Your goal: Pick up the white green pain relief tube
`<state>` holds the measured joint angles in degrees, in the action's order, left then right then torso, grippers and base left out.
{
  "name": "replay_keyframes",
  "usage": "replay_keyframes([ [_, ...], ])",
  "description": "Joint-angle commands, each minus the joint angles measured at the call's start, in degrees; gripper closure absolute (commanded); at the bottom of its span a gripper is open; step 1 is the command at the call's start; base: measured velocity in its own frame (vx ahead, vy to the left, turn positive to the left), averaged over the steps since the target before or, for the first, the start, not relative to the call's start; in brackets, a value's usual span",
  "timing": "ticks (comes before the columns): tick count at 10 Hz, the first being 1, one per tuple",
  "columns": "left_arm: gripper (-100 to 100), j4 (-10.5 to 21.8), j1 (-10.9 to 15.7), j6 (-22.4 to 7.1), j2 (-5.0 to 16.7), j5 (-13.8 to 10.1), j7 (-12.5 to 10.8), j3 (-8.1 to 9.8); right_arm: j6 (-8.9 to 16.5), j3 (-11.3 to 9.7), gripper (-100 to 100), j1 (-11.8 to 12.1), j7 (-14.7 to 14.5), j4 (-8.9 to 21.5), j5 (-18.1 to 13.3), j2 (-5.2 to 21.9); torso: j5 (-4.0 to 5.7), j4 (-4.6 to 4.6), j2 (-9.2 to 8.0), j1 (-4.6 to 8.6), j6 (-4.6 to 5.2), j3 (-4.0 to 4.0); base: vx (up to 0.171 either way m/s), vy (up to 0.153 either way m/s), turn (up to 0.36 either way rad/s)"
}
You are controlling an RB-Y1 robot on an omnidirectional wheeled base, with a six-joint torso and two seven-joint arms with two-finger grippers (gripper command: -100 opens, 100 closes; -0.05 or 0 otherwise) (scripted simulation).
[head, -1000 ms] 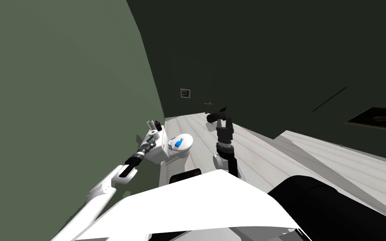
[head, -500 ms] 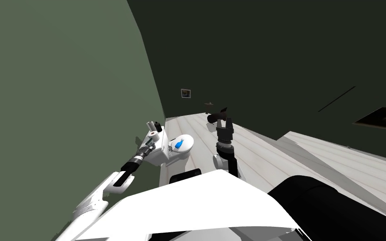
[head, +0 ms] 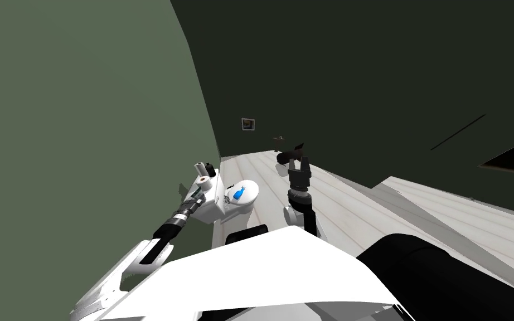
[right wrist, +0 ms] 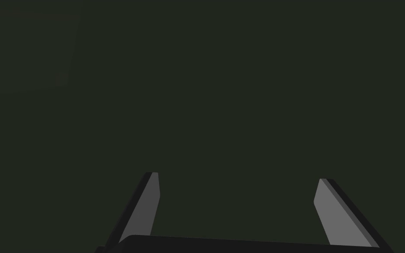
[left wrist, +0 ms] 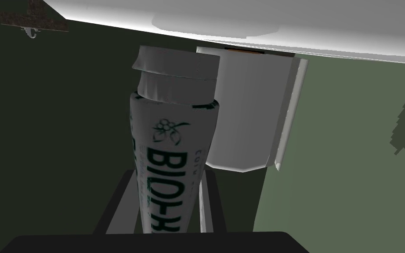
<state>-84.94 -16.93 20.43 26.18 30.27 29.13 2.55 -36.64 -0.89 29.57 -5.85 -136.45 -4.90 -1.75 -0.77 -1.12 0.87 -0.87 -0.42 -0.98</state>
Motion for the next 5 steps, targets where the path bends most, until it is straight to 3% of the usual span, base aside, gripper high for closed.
replay_keyframes([
  [1,100,-2.9,-2.0,-0.2,0.1,0.1,-0.2,0.01,0.0,0.0,0,0.0,0.0,0.0,0.0,0.0,0.00,0.00,0.00,0.00,0.00,0.00,0.054,-0.002,0.011],
  [3,100,-6.5,-6.1,-0.9,-0.3,0.6,-0.6,0.30,0.0,0.0,0,0.0,0.0,0.0,0.0,0.0,0.01,0.01,0.01,-0.01,0.00,0.00,0.085,0.016,0.025],
  [5,100,-9.2,-7.2,-0.9,-0.3,0.6,-0.6,0.30,0.0,0.0,0,0.0,0.0,0.0,0.0,0.0,0.01,0.03,-0.04,0.04,0.04,0.03,0.031,0.000,0.001],
])
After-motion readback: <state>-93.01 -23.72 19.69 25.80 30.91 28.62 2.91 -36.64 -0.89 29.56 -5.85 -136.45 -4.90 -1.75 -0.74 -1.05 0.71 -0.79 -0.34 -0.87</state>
